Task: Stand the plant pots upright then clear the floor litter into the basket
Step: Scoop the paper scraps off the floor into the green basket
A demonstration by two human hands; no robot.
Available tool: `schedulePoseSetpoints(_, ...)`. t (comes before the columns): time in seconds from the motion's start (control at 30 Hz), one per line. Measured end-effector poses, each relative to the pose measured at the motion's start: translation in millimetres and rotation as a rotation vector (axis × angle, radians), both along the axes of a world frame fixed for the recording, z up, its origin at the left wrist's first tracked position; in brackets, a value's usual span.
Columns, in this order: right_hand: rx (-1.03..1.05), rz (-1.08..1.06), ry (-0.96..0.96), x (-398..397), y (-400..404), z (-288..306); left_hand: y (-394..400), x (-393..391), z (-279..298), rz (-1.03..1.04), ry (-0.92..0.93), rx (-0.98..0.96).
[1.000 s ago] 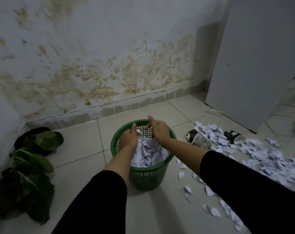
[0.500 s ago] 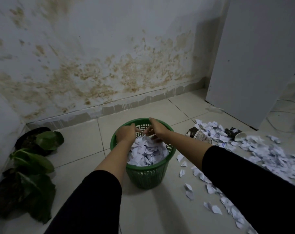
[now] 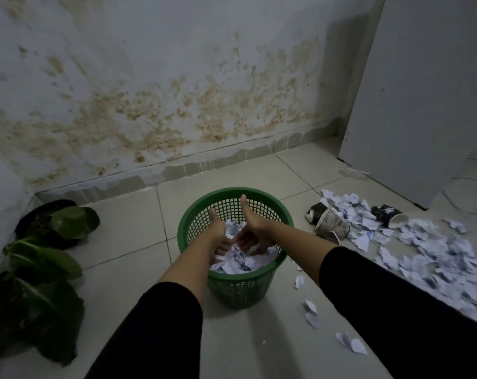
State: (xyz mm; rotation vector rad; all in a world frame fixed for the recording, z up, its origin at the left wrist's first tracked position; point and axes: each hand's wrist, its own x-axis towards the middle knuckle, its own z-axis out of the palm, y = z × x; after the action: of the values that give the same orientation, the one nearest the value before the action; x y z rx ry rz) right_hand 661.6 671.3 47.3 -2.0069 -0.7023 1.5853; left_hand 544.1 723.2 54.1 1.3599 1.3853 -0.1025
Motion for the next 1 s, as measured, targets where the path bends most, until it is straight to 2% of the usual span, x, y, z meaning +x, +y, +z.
schedulePoseSetpoints(0.23, -0.058, 0.189, -0.086, -9, 11, -7, 11, 8, -28, -0.013, 0.038, -0.059)
schedulePoseSetpoints(0.33, -0.068, 0.183, -0.111, -11, 12, -8, 6, 12, -27, -0.022, 0.054, -0.044)
schedulePoseSetpoints(0.53, -0.015, 0.161, -0.157, -9, 3, 0, 0, -1, -10, 0.006, -0.087, -0.092)
schedulePoseSetpoints(0.67, 0.010, 0.135, -0.180, -5, -5, 35, 11, -2, 9, 0.049, -0.053, 0.027)
schedulePoseSetpoints(0.83, 0.064, 0.102, -0.153, 6, -10, 69, 5, 11, 41, 0.061, -0.153, 0.098)
schedulePoseSetpoints(1.0, 0.330, -0.003, -0.318, 23, -29, 91, -5, 25, 59, 0.141, -0.304, 0.327)
